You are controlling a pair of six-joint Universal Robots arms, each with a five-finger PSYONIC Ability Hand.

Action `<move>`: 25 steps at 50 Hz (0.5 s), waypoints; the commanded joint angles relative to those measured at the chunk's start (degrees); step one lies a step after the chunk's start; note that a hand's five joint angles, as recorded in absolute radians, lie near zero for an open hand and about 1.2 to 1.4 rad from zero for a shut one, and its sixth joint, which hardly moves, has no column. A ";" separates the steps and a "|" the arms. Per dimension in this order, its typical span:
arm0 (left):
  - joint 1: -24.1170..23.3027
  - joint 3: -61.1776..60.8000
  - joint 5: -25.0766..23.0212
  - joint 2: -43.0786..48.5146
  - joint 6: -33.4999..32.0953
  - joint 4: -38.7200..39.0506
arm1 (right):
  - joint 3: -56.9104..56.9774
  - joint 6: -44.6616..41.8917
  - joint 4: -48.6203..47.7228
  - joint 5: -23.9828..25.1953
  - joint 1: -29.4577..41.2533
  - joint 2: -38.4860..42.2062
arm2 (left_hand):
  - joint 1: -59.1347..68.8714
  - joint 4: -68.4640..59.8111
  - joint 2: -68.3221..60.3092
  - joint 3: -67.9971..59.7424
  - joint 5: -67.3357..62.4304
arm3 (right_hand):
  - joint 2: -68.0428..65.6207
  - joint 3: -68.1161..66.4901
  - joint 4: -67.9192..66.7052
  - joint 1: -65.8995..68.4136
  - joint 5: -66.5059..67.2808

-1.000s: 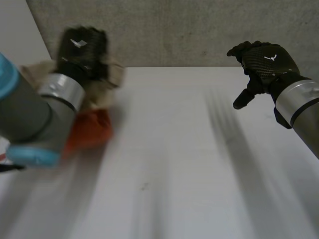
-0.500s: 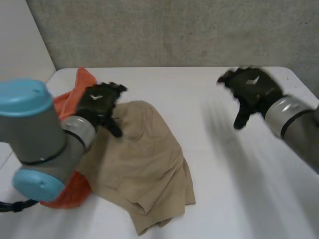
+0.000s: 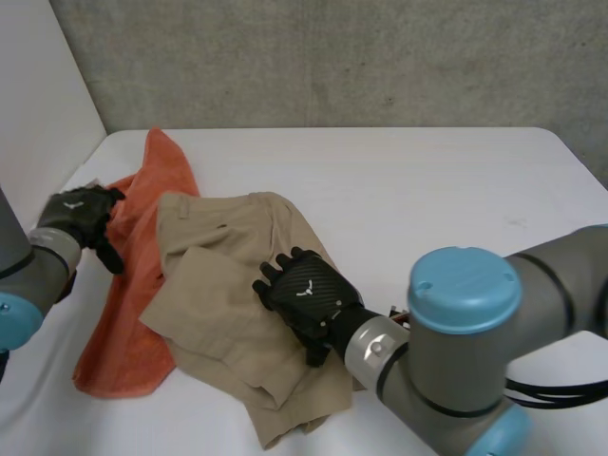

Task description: Fold the laundry.

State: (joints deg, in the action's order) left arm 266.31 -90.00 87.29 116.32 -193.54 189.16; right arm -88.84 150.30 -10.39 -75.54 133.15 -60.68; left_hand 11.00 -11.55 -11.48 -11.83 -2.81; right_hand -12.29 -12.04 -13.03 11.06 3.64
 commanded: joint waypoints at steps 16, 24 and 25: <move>-4.39 11.78 -3.88 13.06 -5.17 0.33 | 10.01 -0.89 -0.51 -14.29 -0.34 7.52 | 69.00 -68.45 -68.52 -68.17 -67.19 | -67.71 -67.96 -66.97 68.94 66.36; -4.92 16.34 2.52 9.99 -12.46 4.10 | 6.32 -2.29 0.02 -14.47 -10.88 -7.51 | 69.00 -68.45 -68.52 -68.17 -67.19 | -67.71 -67.96 -66.97 68.94 66.36; -4.66 17.04 3.49 9.20 -13.08 5.50 | 5.88 -2.73 0.28 -14.29 -12.11 -8.13 | 69.00 -68.45 -68.52 -68.17 -67.19 | -67.71 -67.96 -66.97 68.94 66.36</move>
State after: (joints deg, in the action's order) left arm 261.25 -76.41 85.81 128.70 -202.04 190.43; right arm -80.45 148.99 -10.64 -90.17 128.80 -60.92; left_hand 64.69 -68.32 -68.05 -67.92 -55.49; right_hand -66.84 -65.99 -66.40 53.53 54.26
